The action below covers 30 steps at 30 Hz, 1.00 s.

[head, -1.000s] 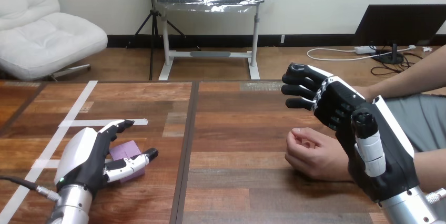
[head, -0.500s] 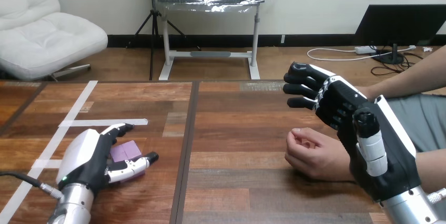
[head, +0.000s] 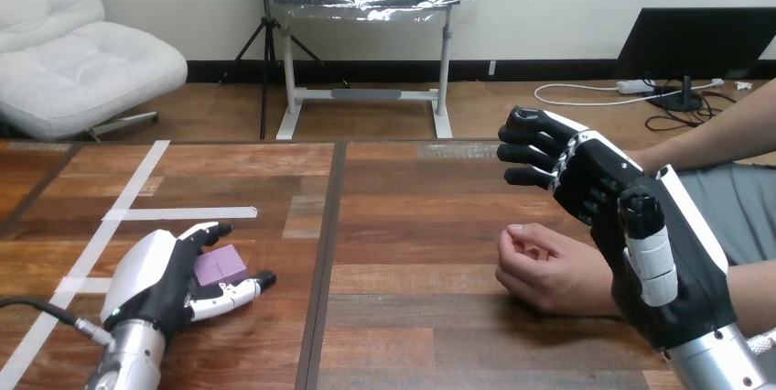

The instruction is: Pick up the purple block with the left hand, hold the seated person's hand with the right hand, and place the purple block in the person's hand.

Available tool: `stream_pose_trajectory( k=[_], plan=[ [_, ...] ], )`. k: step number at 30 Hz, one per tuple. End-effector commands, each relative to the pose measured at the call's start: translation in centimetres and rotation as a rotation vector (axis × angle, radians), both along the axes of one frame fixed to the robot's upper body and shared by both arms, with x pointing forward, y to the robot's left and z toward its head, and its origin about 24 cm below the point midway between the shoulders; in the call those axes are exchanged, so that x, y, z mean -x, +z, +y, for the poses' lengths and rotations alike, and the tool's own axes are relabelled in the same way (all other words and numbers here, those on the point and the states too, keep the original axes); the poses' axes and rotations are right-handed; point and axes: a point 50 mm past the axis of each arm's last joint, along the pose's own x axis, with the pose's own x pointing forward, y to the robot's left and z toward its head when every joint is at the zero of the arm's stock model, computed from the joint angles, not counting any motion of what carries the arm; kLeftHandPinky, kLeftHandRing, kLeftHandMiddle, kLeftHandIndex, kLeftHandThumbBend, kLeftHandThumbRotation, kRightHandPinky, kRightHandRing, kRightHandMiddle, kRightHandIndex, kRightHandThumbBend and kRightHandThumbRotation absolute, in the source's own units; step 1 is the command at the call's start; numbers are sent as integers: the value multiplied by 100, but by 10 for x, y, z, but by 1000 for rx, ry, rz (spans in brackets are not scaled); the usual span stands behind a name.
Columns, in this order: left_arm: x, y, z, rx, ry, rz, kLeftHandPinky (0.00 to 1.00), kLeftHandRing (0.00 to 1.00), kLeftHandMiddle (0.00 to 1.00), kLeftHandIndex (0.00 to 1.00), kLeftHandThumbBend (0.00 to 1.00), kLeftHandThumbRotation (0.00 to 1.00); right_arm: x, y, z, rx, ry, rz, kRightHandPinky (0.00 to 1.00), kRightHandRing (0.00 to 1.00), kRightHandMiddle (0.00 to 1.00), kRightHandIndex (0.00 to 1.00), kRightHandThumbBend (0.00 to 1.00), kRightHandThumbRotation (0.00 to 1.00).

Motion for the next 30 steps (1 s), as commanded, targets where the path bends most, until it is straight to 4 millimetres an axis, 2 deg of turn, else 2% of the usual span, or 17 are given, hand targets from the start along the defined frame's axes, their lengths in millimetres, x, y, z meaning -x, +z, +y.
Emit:
stream_pose_trajectory(
  k=[1, 7, 16, 25, 30],
  plan=[
    [-22, 21, 0, -38, -7, -56, 77, 85, 86, 84, 79, 49, -6, 23, 1, 10, 8, -113, 78, 82, 83, 82, 92, 99],
    [-22, 19, 0, -44, 6, -44, 76, 84, 85, 84, 79, 47, -7, 23, 1, 10, 10, -111, 78, 82, 83, 82, 92, 99],
    [-23, 18, -1, -72, 11, -42, 71, 79, 80, 80, 80, 38, -7, 23, 1, 8, 13, -112, 78, 82, 83, 82, 92, 99],
    [-24, 18, -2, -92, 28, -41, 64, 74, 76, 77, 81, 25, -7, 23, 1, 9, 19, -114, 78, 82, 83, 83, 91, 99],
    [-25, 18, -2, -85, 42, -45, 62, 72, 74, 74, 82, 15, -7, 23, 1, 6, 19, -111, 79, 82, 83, 83, 91, 99]
  ],
)
